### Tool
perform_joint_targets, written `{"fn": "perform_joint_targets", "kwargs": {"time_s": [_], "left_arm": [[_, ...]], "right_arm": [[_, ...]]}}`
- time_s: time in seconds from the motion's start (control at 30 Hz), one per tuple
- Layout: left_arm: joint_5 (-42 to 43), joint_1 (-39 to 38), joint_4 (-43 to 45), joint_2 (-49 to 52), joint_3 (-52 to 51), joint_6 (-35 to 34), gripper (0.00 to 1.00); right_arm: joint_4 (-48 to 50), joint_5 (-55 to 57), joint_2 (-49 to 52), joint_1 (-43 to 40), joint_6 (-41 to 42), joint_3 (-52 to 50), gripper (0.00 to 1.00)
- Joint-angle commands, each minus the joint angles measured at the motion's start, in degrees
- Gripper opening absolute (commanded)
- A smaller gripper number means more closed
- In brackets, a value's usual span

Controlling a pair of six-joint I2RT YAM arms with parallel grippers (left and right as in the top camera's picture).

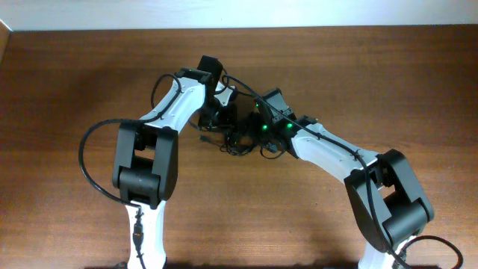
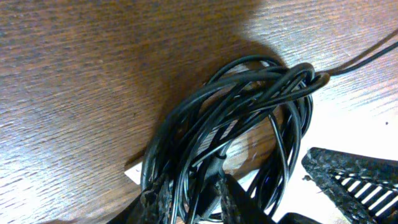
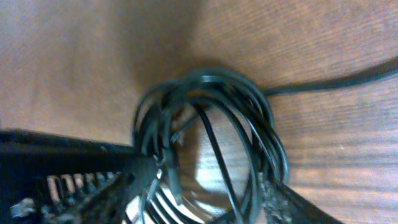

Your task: Untangle cables

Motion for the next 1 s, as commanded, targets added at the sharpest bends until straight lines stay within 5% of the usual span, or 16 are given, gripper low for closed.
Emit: {"fn": "perform_joint_targets", "kwargs": {"time_s": [0.0,0.2,0.37,0.53,0.63,0.77,0.97], "left_arm": [[-1.0,-0.2,-0.1,-2.1,-0.4,0.0,0.03],[-1.0,-0.2,-0.1,-2.1,-0.4,0.0,0.0],[-1.0,-0.2,0.0,-2.1,-0.4,0.0,0.0],[-1.0,-0.2,-0.1,-2.1,-0.4,0.0,0.0],[-2.3,-0.2,0.0,-2.1,-0.4,-0.1,0.0],[-3.8,-0.2,-0.1,-2.1,-0.4,-0.9,0.0],[-3.7,-0.2,0.0,-2.1,-0.4,-0.9,0.0]], "right_arm": [[1.1,3.8,-1.3,-0.4,-0.8,0.7,0.61],[0.2,5.4,0.6,-0.4,-0.8,0.5,0.46],[-1.3,5.4,3.9,-0.4,-0.8,0.2,0.42],[-7.9,0.2,4.1,-0.4,-0.8,0.2,0.12],[-9.8,-8.8,4.1,-0.4,-0.8,0.2,0.05],[-9.7,-20.0,3.2,-0.5,-0.8,0.6,0.04],[-9.7,-20.5,-2.0,-0.1,-0.8,1.8,0.04]]}}
